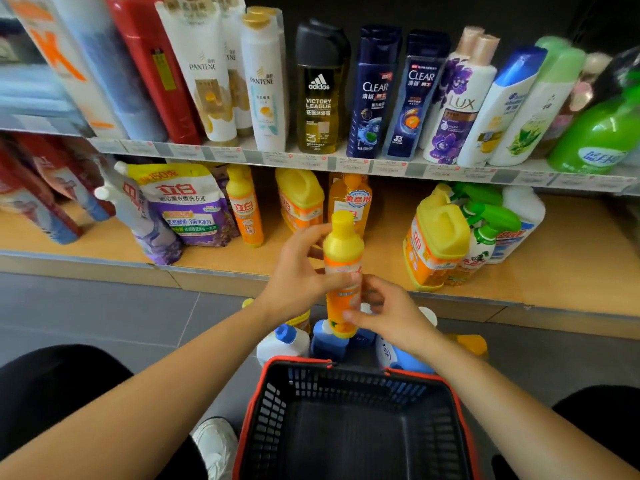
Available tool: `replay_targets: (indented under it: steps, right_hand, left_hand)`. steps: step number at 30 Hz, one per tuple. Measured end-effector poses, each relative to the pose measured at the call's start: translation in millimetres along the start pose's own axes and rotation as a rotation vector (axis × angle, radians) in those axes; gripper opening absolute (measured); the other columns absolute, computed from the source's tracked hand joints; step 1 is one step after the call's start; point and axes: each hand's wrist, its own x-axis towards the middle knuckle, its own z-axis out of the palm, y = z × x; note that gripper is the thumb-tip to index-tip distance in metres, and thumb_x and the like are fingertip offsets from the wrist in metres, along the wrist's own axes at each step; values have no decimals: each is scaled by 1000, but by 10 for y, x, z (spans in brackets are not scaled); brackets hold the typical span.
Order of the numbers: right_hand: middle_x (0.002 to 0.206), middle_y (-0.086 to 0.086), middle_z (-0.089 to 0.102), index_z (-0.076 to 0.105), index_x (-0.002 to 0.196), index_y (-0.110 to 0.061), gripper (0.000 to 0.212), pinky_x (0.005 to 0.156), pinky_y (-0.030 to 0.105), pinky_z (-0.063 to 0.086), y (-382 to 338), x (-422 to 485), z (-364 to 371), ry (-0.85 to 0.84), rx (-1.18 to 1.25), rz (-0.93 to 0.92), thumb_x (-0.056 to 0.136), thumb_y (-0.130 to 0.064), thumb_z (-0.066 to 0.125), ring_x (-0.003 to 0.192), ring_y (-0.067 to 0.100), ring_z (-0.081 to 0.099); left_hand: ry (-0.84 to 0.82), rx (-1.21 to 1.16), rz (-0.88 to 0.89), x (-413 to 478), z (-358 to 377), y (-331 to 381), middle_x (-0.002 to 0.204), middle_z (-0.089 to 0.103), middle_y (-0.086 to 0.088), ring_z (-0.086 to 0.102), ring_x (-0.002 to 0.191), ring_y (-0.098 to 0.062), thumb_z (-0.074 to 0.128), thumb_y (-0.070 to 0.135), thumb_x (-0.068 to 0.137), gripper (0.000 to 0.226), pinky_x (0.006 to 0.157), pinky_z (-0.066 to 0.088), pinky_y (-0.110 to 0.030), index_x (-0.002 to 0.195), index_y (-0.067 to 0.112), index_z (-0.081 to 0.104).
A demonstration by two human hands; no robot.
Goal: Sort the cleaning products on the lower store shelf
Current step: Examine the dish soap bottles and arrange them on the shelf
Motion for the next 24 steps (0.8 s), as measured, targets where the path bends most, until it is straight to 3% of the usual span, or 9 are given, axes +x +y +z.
replay_targets:
  steps: [5, 10, 12, 14, 16, 20, 22, 24]
  right_hand:
    - [115, -6, 73, 61, 121, -36, 57, 94, 49, 56, -50, 129, 143, 46, 73, -126, 69, -39, 85, 109, 17, 69]
    - [117, -4, 73, 61, 119, -34, 65, 95, 55, 55, 88, 216, 157, 67, 92, -92, 60, -41, 89, 111, 20, 68]
    - [113, -5, 74, 62, 115, -32, 63, 94, 55, 54, 153, 254, 142, 77, 67, -78, 59, -40, 89, 108, 19, 69]
    - [110, -4, 74, 63, 111, -33, 60, 94, 55, 54, 183, 308, 121, 80, 32, -67, 57, -41, 87, 106, 19, 69]
    - [111, -5, 73, 62, 112, -39, 59, 94, 52, 55, 193, 384, 98, 74, 19, -63, 60, -35, 89, 106, 18, 69]
    - [109, -19, 72, 59, 110, -46, 66, 90, 40, 57, 195, 585, 90, 97, 6, -63, 68, -7, 91, 101, 6, 69]
    - [106, -23, 72, 58, 112, -42, 65, 87, 34, 56, 216, 709, 121, 109, 5, -57, 69, -5, 90, 99, 3, 69]
    - [104, -17, 73, 58, 112, -40, 63, 86, 31, 56, 259, 842, 185, 119, -1, -38, 70, -5, 90, 98, 3, 69]
  left_hand:
    - [-76, 68, -6, -8, -4, -69, 115, 62, -3, 61, 103, -17, 91, 23, 74, 62, 85, 56, -35, 129, 18, 62]
    - [-314, -79, -159, 80, -234, -136, 112, 67, 1, 65, 99, -6, 83, 16, 83, 59, 84, 55, -25, 135, 32, 59]
    - [-340, -25, -235, 164, -386, -237, 109, 72, -3, 68, 101, -11, 78, 11, 86, 52, 88, 56, -27, 134, 25, 62]
    - [-210, 40, -342, 288, -534, -397, 102, 74, -8, 68, 95, -16, 75, 9, 88, 38, 92, 56, -37, 126, 11, 67]
    - [-11, 162, -447, 462, -699, -646, 102, 74, -9, 66, 91, -18, 74, 15, 89, 30, 91, 55, -43, 119, 12, 70]
    - [317, 235, -594, 789, -1091, -1159, 118, 69, -4, 66, 104, -23, 75, 33, 88, 46, 96, 54, -43, 129, 16, 62]
    - [395, 225, -610, 882, -1200, -1370, 117, 67, -3, 65, 108, -26, 77, 36, 87, 55, 97, 54, -46, 132, 13, 57]
    - [420, 259, -591, 929, -1216, -1543, 109, 64, -1, 64, 105, -24, 79, 38, 85, 54, 87, 54, -41, 127, 15, 55]
